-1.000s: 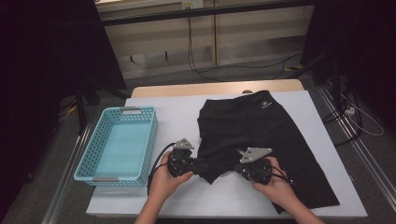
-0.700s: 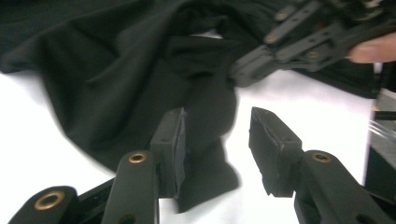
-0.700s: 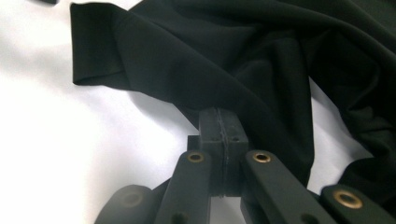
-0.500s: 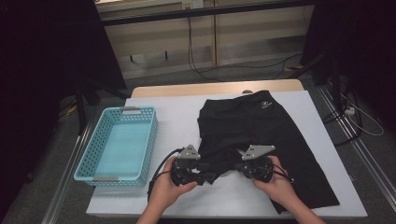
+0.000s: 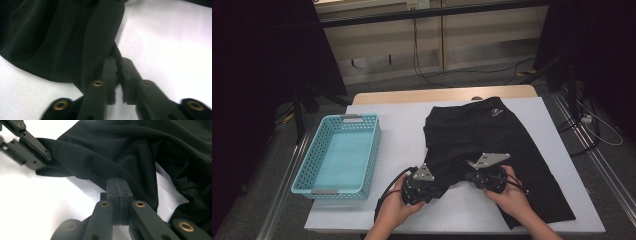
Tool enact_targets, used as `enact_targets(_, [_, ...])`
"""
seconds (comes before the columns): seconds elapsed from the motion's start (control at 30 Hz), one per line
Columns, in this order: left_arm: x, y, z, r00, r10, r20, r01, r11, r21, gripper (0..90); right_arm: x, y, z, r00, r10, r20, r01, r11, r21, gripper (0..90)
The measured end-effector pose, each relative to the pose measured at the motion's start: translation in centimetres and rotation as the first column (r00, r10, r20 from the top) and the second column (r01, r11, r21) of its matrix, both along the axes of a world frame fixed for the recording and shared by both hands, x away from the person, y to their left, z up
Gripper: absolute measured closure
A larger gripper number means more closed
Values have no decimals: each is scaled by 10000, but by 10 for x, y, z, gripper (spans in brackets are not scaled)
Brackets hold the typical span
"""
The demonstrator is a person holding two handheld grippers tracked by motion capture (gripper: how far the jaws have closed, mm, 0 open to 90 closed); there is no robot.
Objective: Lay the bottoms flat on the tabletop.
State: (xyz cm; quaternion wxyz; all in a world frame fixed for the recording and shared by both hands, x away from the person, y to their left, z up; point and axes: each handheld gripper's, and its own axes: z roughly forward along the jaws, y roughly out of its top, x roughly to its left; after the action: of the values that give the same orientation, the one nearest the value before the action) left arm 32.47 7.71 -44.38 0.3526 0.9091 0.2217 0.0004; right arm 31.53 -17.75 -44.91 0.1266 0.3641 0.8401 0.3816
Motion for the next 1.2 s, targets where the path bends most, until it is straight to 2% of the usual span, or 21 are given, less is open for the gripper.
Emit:
enact_targets(0.1, [-1, -1, 3, 9999, -45, -134, 46, 10000, 74, 896, -1, -1, 1, 10000, 15, -4, -15, 10000, 35, 900])
enact_targets(0.2, [0, 3, 11, 9985, -114, -537, 83, 9984, -563, 898, -1, -5, 4, 10000, -25, -8, 25, 9999, 160, 900])
enact_targets(0.33, [2, 15, 25, 9979, -39, -642, -54, 9895, -1441, 899, -3, -11, 10, 10000, -39, 0, 39, 9991, 420, 900])
enact_targets(0.43, [2, 23, 31, 9972, 73, -751, -206, 9838, -1783, 899, -6, -16, 15, 9996, -252, 156, 244, 9984, 501, 825])
enact_targets(0.5, [3, 25, 32, 9970, 128, -768, -269, 9824, -1848, 899, -7, -20, 17, 9995, -303, 122, 293, 9969, 734, 803])
enact_targets(0.63, [3, 24, 31, 9961, 78, -874, -239, 9825, -1849, 899, -7, -28, 18, 9982, -590, 131, 579, 9957, 729, 764])
enact_targets(0.73, [3, 24, 32, 9959, 86, -900, -251, 9826, -1843, 899, -6, -27, 12, 9991, -430, -14, 430, 9981, 449, 734])
enact_targets(0.8, [4, 25, 32, 9961, 120, -877, -283, 9821, -1864, 899, -5, -25, 9, 9995, -318, -3, 318, 9993, 187, 671])
enact_targets(0.87, [4, 26, 32, 9959, 151, -887, -314, 9820, -1864, 899, -4, -24, 6, 9998, -194, -74, 195, 9997, 155, 593])
enact_targets(0.9, [4, 27, 32, 9957, 159, -913, -326, 9822, -1847, 899, -3, -23, 4, 9997, -218, -119, 219, 9997, 114, 582])
enact_targets(1.03, [5, 26, 30, 9951, 152, -972, -334, 9815, -1883, 899, 1, -19, -4, 9995, -266, -162, 261, 9993, -278, 615])
enact_targets(1.07, [5, 26, 31, 9953, 125, -963, -302, 9824, -1844, 899, 1, -18, -5, 9996, -285, -82, 283, 9991, -317, 647])
enact_targets(1.13, [4, 26, 32, 9956, 154, -928, -326, 9818, -1871, 899, 2, -17, -3, 9996, -261, 50, 263, 9984, -502, 849])
enact_targets(1.2, [4, 28, 34, 9956, 169, -922, -347, 9803, -1947, 898, 3, -17, -2, 9996, -242, -117, 238, 9991, -357, 887])
